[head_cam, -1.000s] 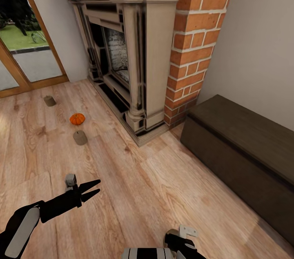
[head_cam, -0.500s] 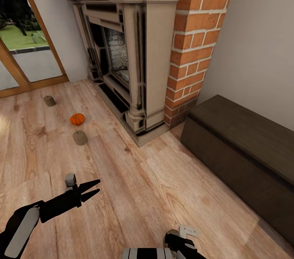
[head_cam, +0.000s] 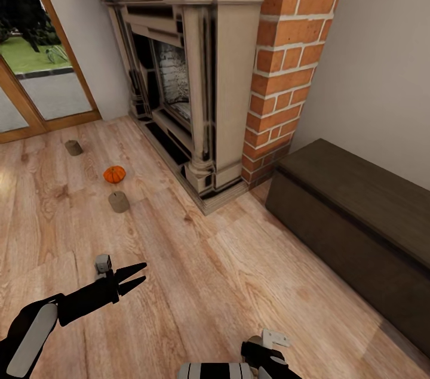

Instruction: Place each of the two pumpkins and all three candles from the living room inside a cabinet in the living room (use any cabinet), then make sure every cabinet is closed, and position the cauldron so it is next to a table in the living room.

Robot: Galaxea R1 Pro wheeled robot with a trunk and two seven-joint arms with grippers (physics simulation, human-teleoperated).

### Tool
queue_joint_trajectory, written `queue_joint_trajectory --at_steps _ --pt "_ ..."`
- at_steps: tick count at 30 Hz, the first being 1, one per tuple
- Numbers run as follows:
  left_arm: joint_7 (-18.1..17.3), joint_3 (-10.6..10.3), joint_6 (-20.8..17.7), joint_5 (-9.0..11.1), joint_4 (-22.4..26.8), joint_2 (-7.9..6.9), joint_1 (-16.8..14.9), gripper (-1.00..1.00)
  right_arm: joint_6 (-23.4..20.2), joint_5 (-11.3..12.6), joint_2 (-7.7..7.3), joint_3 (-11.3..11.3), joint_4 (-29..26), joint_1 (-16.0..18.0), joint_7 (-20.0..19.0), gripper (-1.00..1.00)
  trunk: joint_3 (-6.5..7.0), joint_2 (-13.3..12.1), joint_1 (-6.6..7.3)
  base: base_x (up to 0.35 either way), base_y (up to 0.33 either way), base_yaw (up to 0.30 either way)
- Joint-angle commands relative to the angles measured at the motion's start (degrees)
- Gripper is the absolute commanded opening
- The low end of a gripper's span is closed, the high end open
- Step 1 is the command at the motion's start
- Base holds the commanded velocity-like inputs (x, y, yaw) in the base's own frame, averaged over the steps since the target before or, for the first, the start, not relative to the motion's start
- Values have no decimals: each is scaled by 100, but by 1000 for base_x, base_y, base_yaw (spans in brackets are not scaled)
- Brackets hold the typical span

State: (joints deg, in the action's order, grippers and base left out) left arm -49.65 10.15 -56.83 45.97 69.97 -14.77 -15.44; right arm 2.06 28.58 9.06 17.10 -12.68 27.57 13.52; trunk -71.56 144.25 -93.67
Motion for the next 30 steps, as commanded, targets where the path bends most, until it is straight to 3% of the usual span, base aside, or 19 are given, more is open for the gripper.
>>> queue_joint_trajectory --at_steps 1,14,30 --pt "-20 4 -21 -9 -1 0 -3 100 22 60 -1 48 2 3 28 100 -4 2 1 0 3 0" --pt "-19 20 -21 -4 -27 1 -3 100 22 60 -1 48 2 3 28 100 -4 2 1 0 0 0" --pt "-22 13 -21 -8 -18 9 -3 100 21 60 -8 48 2 3 28 100 -336 22 -38 0 0 0"
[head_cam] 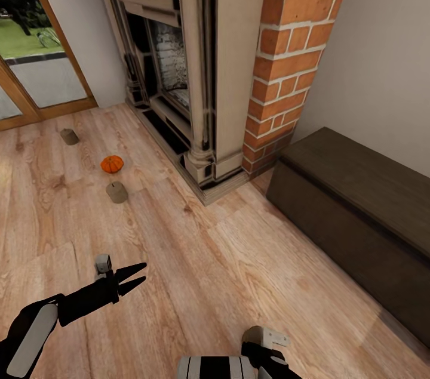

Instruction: Place each of the two pumpkins and all three candles from the living room inside a cabinet in the living room (use any cabinet), then make sure every cabinet is closed, and position the cauldron so it is next to a table in the living room.

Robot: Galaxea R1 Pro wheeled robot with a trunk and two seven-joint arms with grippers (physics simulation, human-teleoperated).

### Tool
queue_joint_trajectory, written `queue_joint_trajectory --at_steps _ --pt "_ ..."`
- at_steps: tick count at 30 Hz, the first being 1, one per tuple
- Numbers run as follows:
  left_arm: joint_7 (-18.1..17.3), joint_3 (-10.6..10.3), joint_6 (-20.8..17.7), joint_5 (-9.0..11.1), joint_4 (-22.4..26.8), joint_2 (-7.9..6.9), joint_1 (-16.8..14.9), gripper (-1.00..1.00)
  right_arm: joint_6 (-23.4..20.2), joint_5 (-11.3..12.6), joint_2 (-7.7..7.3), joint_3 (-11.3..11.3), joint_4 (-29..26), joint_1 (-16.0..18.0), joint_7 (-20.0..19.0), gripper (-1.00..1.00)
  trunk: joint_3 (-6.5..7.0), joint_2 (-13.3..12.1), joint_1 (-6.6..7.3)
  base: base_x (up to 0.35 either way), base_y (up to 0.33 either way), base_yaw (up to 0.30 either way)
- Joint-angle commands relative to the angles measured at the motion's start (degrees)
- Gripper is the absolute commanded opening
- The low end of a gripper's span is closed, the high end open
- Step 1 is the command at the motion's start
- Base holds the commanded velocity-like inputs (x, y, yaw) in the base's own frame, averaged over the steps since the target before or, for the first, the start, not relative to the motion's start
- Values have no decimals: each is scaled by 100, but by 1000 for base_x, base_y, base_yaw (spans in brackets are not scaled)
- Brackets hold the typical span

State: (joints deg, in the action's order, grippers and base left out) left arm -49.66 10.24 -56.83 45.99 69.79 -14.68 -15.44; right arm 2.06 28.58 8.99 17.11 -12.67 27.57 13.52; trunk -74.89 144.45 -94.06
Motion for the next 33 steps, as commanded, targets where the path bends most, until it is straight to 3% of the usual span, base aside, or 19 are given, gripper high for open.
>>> queue_joint_trajectory --at_steps 1,25,33 --pt "-23 4 -21 -9 3 0 -3 100 22 60 -2 47 1 3 28 100 -4 1 1 0 0 0" --pt "-20 -4 -21 -11 17 0 -3 100 171 51 -11 64 1 4 20 100 -4 1 1 0 0 0" --pt "-23 -5 -21 -11 17 0 -3 100 172 51 -11 65 1 6 -3 100 -181 12 -20 0 0 0"
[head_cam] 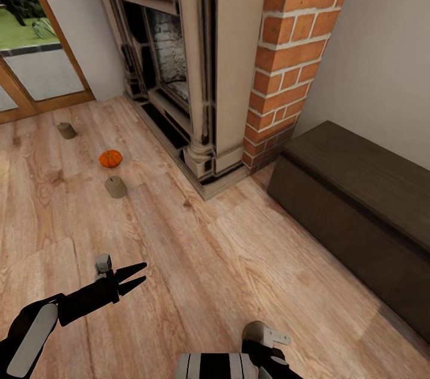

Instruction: Place each of the two pumpkins and all three candles from the living room inside a cabinet in the living room (use any cabinet), then make sure every cabinet is closed, and position the cauldron so it is next to a table in the living room.

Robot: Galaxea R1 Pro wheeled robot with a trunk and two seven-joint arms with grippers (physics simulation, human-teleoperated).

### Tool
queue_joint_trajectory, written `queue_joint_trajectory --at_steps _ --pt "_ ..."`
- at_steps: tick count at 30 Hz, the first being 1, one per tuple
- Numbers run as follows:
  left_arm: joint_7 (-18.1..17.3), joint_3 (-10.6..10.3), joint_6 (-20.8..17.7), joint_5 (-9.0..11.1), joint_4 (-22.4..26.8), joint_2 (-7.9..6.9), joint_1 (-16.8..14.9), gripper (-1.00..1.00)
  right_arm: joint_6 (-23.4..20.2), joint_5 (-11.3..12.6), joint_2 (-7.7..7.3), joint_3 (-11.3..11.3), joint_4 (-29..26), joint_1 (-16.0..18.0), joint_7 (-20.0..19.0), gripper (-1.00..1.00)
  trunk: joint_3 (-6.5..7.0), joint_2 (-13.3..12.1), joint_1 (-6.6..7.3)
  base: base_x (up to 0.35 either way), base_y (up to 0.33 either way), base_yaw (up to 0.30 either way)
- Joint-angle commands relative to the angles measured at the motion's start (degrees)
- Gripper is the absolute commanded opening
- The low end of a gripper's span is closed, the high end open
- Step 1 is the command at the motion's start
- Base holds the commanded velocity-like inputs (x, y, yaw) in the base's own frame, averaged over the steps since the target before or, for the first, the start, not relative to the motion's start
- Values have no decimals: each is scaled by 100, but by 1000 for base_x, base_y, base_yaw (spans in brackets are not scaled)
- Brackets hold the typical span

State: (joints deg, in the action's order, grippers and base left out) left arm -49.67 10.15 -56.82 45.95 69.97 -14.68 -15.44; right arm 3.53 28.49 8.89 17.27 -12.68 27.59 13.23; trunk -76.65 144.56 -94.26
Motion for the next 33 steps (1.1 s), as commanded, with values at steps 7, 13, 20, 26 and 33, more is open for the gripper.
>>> queue_joint_trajectory --at_steps 7,13,20,26,33 --pt "-25 4 -22 -3 -1 0 -3 100 25 60 -1 48 2 1 22 100 -4 2 1 0 0 0" --pt "-22 4 -22 -4 -1 0 -3 100 25 60 -1 48 2 3 22 -100 -4 2 1 0 0 0" --pt "-25 4 -22 -5 -1 0 -3 100 25 61 -1 48 2 2 22 -100 -4 2 1 0 0 0" --pt "-25 12 -22 -4 -1 0 -3 100 25 61 -1 48 2 2 22 -100 -4 2 1 0 0 0" --pt "-25 13 -22 -3 -1 0 -3 100 25 61 -1 48 2 2 22 -100 -4 2 1 0 0 0"
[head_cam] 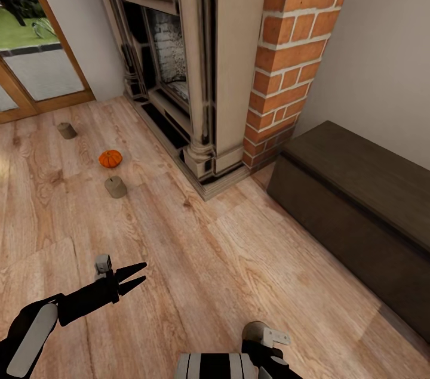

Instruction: Place each of the two pumpkins and all three candles from the living room inside a cabinet in the living room (use any cabinet), then make sure every cabinet is closed, and position the cauldron so it is next to a table in the living room.

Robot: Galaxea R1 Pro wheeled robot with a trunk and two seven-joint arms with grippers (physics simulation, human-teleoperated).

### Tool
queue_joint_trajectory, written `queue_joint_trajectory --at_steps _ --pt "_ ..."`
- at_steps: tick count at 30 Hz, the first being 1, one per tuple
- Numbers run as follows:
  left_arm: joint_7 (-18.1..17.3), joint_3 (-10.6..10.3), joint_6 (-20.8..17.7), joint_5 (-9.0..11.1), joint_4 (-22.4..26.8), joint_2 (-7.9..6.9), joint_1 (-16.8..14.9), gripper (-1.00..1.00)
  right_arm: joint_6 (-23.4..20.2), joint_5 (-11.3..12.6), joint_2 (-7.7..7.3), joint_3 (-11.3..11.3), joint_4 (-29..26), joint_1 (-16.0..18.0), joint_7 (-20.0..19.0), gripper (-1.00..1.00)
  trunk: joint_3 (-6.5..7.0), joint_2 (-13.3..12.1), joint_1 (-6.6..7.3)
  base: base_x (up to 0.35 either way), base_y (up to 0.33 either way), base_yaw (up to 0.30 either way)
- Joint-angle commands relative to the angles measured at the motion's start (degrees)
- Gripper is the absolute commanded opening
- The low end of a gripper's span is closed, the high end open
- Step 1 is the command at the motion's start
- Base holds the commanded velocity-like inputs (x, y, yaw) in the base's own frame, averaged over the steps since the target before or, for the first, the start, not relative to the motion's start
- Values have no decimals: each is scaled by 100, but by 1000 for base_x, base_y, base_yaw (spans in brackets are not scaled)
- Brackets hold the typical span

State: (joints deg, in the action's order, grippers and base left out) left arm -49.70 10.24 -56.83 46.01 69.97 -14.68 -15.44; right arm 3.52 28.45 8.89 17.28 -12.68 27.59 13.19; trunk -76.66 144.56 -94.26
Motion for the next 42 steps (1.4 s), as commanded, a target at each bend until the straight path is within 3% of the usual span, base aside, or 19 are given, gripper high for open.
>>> queue_joint_trajectory --at_steps 1,8,42 --pt "-22 4 -21 -11 -1 0 -2 100 26 64 -1 47 3 2 26 -100 -4 1 1 0 0 0" --pt "-20 4 -21 -13 -7 0 -2 100 26 64 -1 47 3 3 26 -100 -4 1 1 0 0 0" --pt "-13 -5 -18 -13 -9 0 -2 100 26 56 -25 47 -4 1 26 -100 749 -44 89 0 0 0"
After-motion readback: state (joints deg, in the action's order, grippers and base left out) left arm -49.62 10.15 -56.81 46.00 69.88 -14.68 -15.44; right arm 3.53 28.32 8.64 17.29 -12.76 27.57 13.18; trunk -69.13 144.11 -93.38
